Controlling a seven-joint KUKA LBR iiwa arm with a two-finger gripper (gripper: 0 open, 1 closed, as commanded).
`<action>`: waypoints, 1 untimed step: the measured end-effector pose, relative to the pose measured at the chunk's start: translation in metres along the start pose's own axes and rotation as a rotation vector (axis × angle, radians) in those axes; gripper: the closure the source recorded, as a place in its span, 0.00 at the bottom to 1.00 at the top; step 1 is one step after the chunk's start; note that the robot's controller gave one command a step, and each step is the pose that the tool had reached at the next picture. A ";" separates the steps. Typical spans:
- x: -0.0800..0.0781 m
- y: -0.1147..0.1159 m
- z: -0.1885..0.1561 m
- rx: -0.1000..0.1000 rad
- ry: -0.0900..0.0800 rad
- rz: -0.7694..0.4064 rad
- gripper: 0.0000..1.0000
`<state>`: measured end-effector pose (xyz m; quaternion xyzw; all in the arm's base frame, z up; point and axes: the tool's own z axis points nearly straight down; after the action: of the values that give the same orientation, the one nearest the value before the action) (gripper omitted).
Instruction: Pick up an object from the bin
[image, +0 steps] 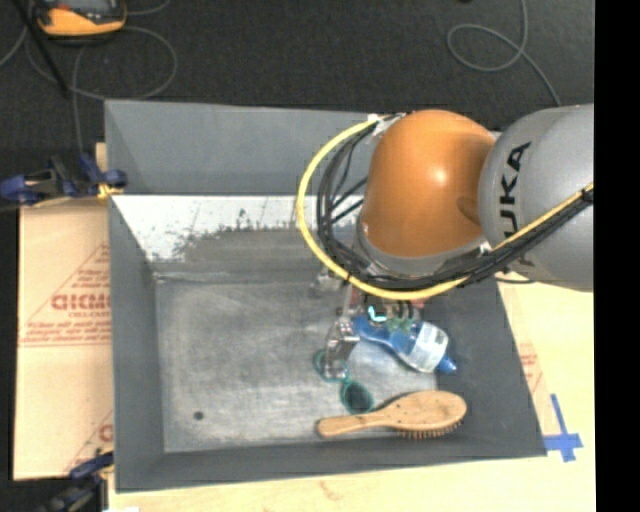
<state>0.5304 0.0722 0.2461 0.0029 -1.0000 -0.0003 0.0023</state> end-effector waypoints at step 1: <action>-0.001 0.000 -0.004 -0.001 -0.008 0.002 0.00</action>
Offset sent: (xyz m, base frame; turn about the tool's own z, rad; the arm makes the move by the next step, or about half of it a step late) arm -0.0195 -0.0920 -0.1761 -0.0073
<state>0.5318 0.0719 0.2503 0.0018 -1.0000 -0.0009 -0.0018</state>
